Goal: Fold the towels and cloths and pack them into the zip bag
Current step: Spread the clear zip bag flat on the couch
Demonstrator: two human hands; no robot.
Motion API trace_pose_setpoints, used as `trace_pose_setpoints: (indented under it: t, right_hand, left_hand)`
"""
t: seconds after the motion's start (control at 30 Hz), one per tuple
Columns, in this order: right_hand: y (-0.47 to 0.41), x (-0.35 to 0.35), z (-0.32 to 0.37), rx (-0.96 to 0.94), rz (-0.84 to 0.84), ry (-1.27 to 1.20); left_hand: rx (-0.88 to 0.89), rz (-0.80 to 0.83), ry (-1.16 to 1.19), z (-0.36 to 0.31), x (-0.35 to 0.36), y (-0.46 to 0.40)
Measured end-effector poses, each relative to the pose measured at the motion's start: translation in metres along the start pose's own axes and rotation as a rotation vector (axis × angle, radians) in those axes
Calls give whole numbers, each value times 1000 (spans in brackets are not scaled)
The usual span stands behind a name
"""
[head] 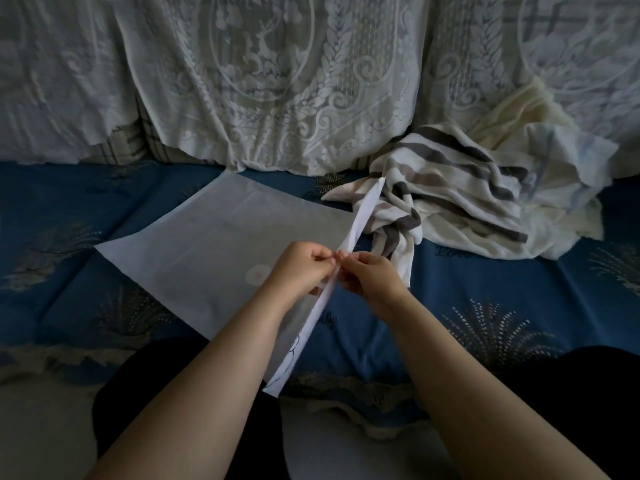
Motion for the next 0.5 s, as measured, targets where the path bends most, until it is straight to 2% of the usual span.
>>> trace_pose_setpoints:
  t: [0.07, 0.13, 0.23, 0.33, 0.43, 0.5]
  right_hand:
    - [0, 3, 2, -26, -16, 94]
    - [1, 6, 3, -58, -34, 278]
    - [3, 1, -2, -26, -84, 575]
    - [9, -21, -14, 68, -141, 701]
    - [20, -53, -30, 157, -221, 586]
    - [24, -74, -38, 191, -304, 522]
  left_hand:
    - [138, 4, -379, -6, -1, 3]
    - [220, -6, -659, -7, 2, 4]
    - [242, -129, -845, -8, -6, 0]
    - [140, -347, -790, -5, -43, -6]
    - [107, -471, -628, -1, -73, -3]
    - [177, -622, -491, -5, -92, 7]
Point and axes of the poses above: each hand's wrist, its own y-axis away from the middle knuckle, its own x-axis out of the palm, z = x × y, the point moved 6 cm from there along -y, towards the middle knuckle, and after that the axes turned 2 degrees about -y, right-handed, at the moved point
